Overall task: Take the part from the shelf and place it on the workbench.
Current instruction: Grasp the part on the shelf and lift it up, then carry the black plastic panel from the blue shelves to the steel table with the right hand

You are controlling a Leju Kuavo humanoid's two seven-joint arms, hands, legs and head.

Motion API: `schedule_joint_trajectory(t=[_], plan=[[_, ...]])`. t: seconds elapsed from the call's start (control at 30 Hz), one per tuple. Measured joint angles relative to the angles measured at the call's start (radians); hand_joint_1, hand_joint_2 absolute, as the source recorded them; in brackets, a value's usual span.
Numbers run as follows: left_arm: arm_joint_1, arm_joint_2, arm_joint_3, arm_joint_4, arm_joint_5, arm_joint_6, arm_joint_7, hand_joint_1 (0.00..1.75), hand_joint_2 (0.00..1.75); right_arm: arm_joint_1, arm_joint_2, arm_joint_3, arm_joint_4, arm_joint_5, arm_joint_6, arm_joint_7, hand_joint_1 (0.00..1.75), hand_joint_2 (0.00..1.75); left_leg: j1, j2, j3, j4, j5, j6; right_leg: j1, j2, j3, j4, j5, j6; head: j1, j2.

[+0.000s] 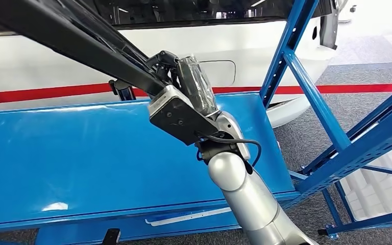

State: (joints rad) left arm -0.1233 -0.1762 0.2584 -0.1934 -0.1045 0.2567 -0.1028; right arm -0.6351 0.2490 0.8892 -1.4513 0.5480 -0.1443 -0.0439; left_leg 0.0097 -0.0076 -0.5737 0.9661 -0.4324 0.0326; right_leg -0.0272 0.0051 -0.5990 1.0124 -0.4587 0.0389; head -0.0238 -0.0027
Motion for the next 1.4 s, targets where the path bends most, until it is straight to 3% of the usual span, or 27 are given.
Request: schedule_joint_trajectory(t=[0.1, 0.17, 0.2, 0.53, 0.63, 0.7, 0.73, 0.77, 0.8, 0.87, 0.93, 1.03, 1.1, 1.13, 1.2, 1.23, 1.27, 1.3, 1.33, 1.4], plan=[[0.001, 0.000, 0.001, 0.000, 0.000, 0.001, 0.002, 0.00, 1.75, 0.005, 0.006, 0.005, 0.007, 0.003, 0.001, 0.001, 1.75, 1.75, 0.001, 0.003, 0.004, -0.002, 0.003, 0.009, 0.003, -0.001, -0.096, 0.199, -0.085, -0.016, 0.005, 0.000], [0.001, 0.000, 0.003, 0.000, 0.000, 0.001, 0.004, 0.00, 1.75, 0.011, 0.005, 0.006, 0.012, 0.007, 0.005, 0.001, 1.75, 1.75, 0.000, 0.003, 0.004, -0.002, 0.004, 0.010, 0.004, -0.001, -0.140, 0.289, -0.111, -0.015, 0.006, 0.000], [0.002, 0.000, 0.003, 0.000, 0.000, 0.000, 0.004, 0.00, 1.75, 0.013, 0.005, 0.007, 0.013, 0.010, 0.006, 0.002, 1.75, 1.75, 0.000, 0.003, 0.004, -0.001, 0.004, 0.010, 0.004, -0.001, -0.146, 0.300, -0.112, -0.013, 0.006, 0.000], [0.002, 0.000, 0.004, 0.000, 0.001, 0.000, 0.005, 0.00, 1.75, 0.015, 0.006, 0.007, 0.015, 0.013, 0.010, 0.002, 1.75, 1.75, 0.000, 0.002, 0.004, -0.001, 0.004, 0.009, 0.004, -0.001, -0.142, 0.290, -0.102, -0.008, 0.006, 0.000], [0.002, 0.000, 0.004, 0.000, 0.003, 0.001, 0.007, 0.00, 1.75, 0.018, 0.009, 0.008, 0.018, 0.022, 0.019, 0.002, 1.75, 1.75, 0.002, 0.000, 0.004, 0.004, 0.001, 0.005, 0.001, -0.002, -0.088, 0.181, -0.050, 0.007, 0.008, 0.000], [0.002, 0.000, 0.006, 0.000, 0.008, 0.002, 0.009, 0.00, 1.75, 0.019, 0.016, 0.009, 0.020, 0.031, 0.027, 0.001, 1.75, 1.75, 0.001, -0.002, 0.000, 0.014, -0.007, -0.006, -0.001, -0.004, -0.027, 0.066, -0.010, 0.012, 0.008, 0.000], [0.002, 0.001, 0.009, 0.000, 0.010, 0.003, 0.009, 0.00, 1.75, 0.021, 0.022, 0.010, 0.022, 0.035, 0.032, 0.001, 1.75, 1.75, 0.001, -0.002, -0.003, 0.022, -0.010, -0.013, 0.000, -0.003, -0.008, 0.030, 0.001, 0.009, 0.007, 0.000], [0.004, 0.002, 0.013, 0.000, 0.013, 0.004, 0.009, 0.00, 1.75, 0.023, 0.031, 0.011, 0.023, 0.040, 0.039, 0.001, 1.75, 1.75, 0.003, -0.001, -0.016, 0.056, -0.039, -0.025, 0.000, -0.002, 0.004, 0.001, 0.013, -0.003, 0.005, 0.000], [0.006, 0.004, 0.017, 0.000, 0.016, 0.007, 0.007, 0.00, 1.75, 0.029, 0.041, 0.011, 0.026, 0.051, 0.050, 0.000, 1.75, 1.75, 0.005, 0.000, -0.025, 0.107, -0.070, -0.035, 0.003, -0.001, -0.007, 0.003, 0.024, -0.017, 0.002, 0.000], [0.011, 0.008, 0.025, 0.000, 0.023, 0.015, 0.003, 0.00, 1.75, 0.040, 0.061, 0.009, 0.031, 0.075, 0.072, -0.001, 1.75, 1.75, 0.012, 0.004, 0.006, 0.131, -0.110, -0.047, 0.004, -0.002, -0.034, 0.001, 0.048, -0.036, -0.001, 0.000], [0.011, 0.009, 0.032, 0.000, 0.029, 0.021, -0.001, 0.00, 1.75, 0.045, 0.074, 0.007, 0.033, 0.090, 0.083, -0.002, 1.75, 1.75, 0.007, 0.002, 0.069, 0.055, -0.094, -0.042, 0.007, -0.003, -0.046, 0.001, 0.064, -0.027, 0.000, 0.000], [0.015, 0.010, 0.043, 0.000, 0.037, 0.020, -0.009, 0.00, 1.75, 0.047, 0.087, 0.006, 0.033, 0.098, 0.091, -0.002, 1.75, 1.75, -0.004, -0.001, 0.074, 0.028, -0.083, -0.026, 0.008, -0.004, -0.046, -0.006, 0.082, -0.005, -0.001, 0.000], [0.018, 0.011, 0.049, 0.000, 0.043, 0.018, -0.014, 0.00, 1.75, 0.050, 0.090, 0.007, 0.033, 0.105, 0.099, -0.003, 1.75, 1.75, -0.002, 0.004, 0.063, 0.020, -0.064, -0.010, 0.009, -0.004, -0.060, 0.009, 0.067, 0.000, 0.000, 0.000], [0.018, 0.011, 0.052, -0.001, 0.047, 0.017, -0.016, 0.00, 1.75, 0.052, 0.090, 0.008, 0.034, 0.108, 0.101, -0.003, 1.75, 1.75, -0.001, 0.006, 0.054, 0.016, -0.052, -0.001, 0.011, -0.004, -0.075, 0.042, 0.035, -0.004, 0.001, 0.000], [0.019, 0.012, 0.059, -0.001, 0.052, 0.014, -0.018, 0.00, 1.75, 0.057, 0.090, 0.010, 0.037, 0.110, 0.104, -0.003, 1.75, 1.75, -0.001, 0.008, 0.029, 0.015, -0.032, 0.008, 0.012, -0.005, -0.116, 0.165, -0.055, -0.019, 0.005, 0.000], [0.020, 0.012, 0.063, -0.001, 0.054, 0.010, -0.019, 0.00, 1.75, 0.061, 0.090, 0.010, 0.039, 0.110, 0.105, -0.003, 1.75, 1.75, -0.003, 0.008, 0.016, 0.016, -0.022, 0.010, 0.012, -0.005, -0.131, 0.233, -0.089, -0.020, 0.006, 0.000], [0.021, 0.012, 0.066, -0.001, 0.055, 0.008, -0.019, 0.00, 1.75, 0.065, 0.090, 0.011, 0.041, 0.111, 0.105, -0.003, 1.75, 1.75, -0.005, 0.009, 0.003, 0.016, -0.013, 0.010, 0.013, -0.005, -0.134, 0.280, -0.104, -0.017, 0.007, 0.000], [0.022, 0.012, 0.068, -0.001, 0.056, 0.005, -0.020, 0.00, 1.75, 0.067, 0.090, 0.011, 0.044, 0.111, 0.105, -0.003, 1.75, 1.75, -0.007, 0.009, -0.009, 0.017, -0.004, 0.010, 0.014, -0.005, -0.121, 0.293, -0.100, -0.011, 0.008, 0.000], [0.022, 0.012, 0.069, -0.001, 0.056, 0.004, -0.020, 0.00, 1.75, 0.069, 0.090, 0.011, 0.047, 0.111, 0.105, -0.003, 1.75, 1.75, -0.009, 0.009, -0.020, 0.017, 0.004, 0.009, 0.015, -0.005, -0.090, 0.268, -0.084, -0.005, 0.008, 0.000], [0.022, 0.012, 0.072, -0.001, 0.055, 0.002, -0.021, 0.00, 1.75, 0.069, 0.091, 0.011, 0.052, 0.109, 0.105, -0.003, 1.75, 1.75, -0.013, 0.008, -0.035, 0.019, 0.018, 0.005, 0.022, -0.005, 0.018, 0.130, -0.055, -0.007, 0.008, 0.000]])
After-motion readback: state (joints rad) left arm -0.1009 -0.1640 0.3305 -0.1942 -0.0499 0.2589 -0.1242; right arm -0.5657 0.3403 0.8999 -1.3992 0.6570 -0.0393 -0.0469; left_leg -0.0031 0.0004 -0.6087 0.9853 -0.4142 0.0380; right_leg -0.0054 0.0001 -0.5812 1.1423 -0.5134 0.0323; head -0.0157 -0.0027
